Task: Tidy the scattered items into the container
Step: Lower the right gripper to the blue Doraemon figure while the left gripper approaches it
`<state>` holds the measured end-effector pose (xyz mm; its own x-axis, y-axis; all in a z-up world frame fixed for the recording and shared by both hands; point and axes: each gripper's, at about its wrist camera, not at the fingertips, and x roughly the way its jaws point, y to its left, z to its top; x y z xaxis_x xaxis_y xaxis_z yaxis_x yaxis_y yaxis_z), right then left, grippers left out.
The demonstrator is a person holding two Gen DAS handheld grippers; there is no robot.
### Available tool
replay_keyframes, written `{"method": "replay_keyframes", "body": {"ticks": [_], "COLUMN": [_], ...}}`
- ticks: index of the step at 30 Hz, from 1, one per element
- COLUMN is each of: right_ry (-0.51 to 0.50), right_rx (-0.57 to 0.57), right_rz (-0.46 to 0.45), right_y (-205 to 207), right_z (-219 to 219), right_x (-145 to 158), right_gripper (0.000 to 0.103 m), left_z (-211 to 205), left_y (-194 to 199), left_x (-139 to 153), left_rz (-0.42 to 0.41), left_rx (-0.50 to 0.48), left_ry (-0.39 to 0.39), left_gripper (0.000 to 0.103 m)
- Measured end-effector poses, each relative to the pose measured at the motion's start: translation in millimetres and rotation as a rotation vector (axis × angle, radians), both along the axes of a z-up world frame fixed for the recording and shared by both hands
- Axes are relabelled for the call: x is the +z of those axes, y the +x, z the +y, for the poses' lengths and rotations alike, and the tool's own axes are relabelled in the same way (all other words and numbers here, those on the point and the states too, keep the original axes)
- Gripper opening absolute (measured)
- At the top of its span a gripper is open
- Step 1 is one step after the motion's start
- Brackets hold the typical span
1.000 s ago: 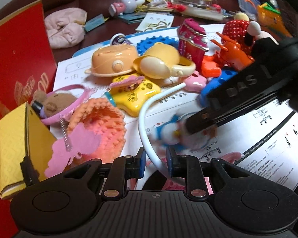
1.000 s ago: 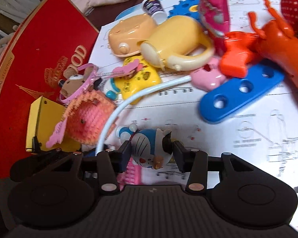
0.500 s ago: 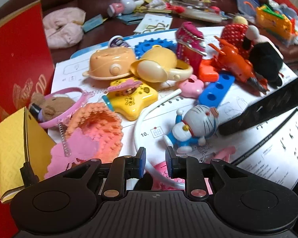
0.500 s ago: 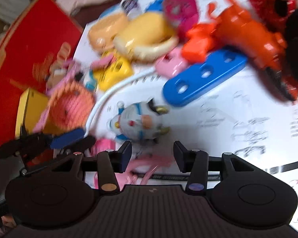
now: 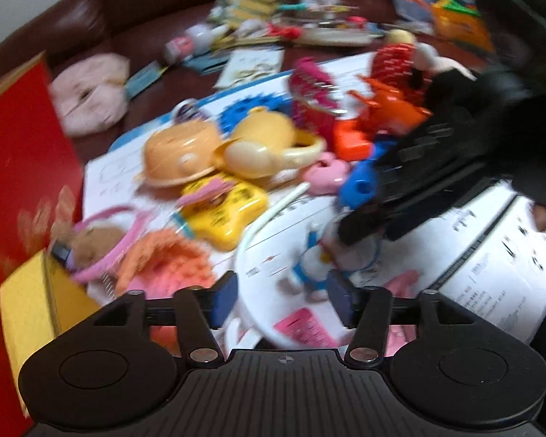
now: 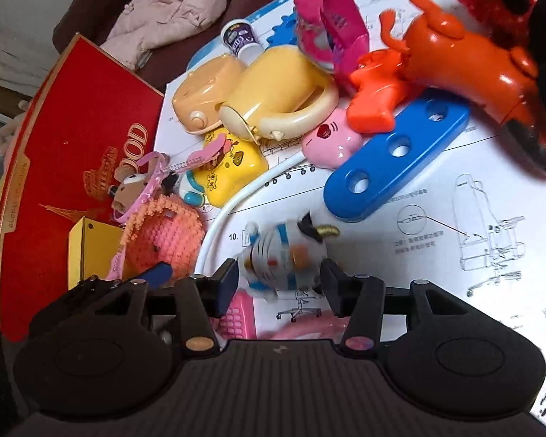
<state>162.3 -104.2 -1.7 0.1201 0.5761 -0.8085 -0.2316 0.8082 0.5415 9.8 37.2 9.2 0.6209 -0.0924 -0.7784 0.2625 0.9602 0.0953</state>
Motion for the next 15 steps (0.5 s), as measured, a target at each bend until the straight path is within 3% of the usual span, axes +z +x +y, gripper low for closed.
{"method": "replay_keyframes", "body": {"ticks": [3, 4, 10, 13, 14, 15], "right_ry": [-0.011, -0.006, -0.004, 0.004, 0.005, 0.004], "right_rx": [-0.01, -0.016, -0.042, -0.063, -0.074, -0.086], "right_rz": [0.011, 0.016, 0.011, 0.024, 0.03, 0.033], "right_y": [2, 2, 7, 11, 12, 13], "right_z": [0, -2, -10, -15, -16, -17], "right_x": [-6, -8, -6, -8, -8, -10], "right_gripper": [0.054, 0.053, 0.053, 0.054, 0.054, 0.056], "left_z": [-14, -17, -30, -30, -30, -29], "left_y": [7, 10, 33, 41, 42, 42], "left_x": [-3, -5, -28, -37, -39, -41], "left_rz": [-0.017, -0.01, 0.04, 0.111, 0.125, 0.141], "left_rx": [-0.077, -0.052, -0.137, -0.118, -0.099, -0.093], "left_ry": [0.036, 0.044, 0.091, 0.038, 0.029, 0.017], "left_gripper": [0.077, 0.079, 0.08, 0.063, 0.047, 0.02]}}
